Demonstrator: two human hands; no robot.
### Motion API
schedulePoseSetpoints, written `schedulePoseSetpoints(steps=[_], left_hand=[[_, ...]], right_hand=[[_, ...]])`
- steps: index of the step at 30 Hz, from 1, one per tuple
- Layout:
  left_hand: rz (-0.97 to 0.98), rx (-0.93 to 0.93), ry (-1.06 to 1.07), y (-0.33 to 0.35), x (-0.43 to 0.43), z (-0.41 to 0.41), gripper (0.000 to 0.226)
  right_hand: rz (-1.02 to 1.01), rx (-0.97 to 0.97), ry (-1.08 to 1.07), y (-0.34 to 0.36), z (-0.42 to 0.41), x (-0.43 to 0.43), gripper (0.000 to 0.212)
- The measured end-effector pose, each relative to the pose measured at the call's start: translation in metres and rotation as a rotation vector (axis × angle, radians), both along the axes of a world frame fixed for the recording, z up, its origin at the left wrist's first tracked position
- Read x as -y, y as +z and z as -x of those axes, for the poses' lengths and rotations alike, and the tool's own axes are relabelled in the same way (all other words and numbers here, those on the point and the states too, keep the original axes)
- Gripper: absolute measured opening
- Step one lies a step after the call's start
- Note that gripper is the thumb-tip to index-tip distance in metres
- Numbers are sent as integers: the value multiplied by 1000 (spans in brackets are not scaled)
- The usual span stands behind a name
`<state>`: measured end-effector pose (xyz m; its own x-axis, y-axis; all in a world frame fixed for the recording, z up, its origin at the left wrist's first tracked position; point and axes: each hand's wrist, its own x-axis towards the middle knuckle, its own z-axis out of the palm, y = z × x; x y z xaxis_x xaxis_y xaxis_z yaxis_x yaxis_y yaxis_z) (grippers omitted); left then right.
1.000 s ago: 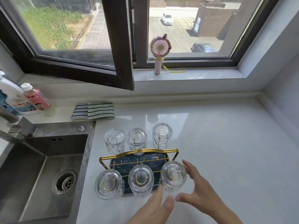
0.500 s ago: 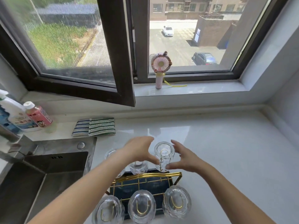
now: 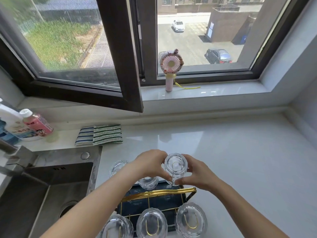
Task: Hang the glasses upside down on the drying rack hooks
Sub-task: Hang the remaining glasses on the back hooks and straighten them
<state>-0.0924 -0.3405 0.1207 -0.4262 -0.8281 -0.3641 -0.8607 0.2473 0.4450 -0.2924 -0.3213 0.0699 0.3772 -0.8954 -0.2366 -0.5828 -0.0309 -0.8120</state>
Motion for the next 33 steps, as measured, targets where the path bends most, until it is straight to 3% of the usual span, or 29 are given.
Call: schedulePoseSetpoints(steps=[24,26,28,30,33], left_hand=[[13,67,-15,-2,-3,2,65],[4,96,-11,2,-2,0,77],[-10,73,34,10,-1,-10,92],[9,-30,139,24,-2,-29,93],[76,-124,269,43,-8,-70,89]], right_hand=[[-38,-24,14,1,-1,-5,76],[-60,-21,26,5,0,-7,83],[-97,-27,53,13,1,-6,106],[-96,-44,62,25,4,-4,126],[13,-12,32,48,4,2,127]])
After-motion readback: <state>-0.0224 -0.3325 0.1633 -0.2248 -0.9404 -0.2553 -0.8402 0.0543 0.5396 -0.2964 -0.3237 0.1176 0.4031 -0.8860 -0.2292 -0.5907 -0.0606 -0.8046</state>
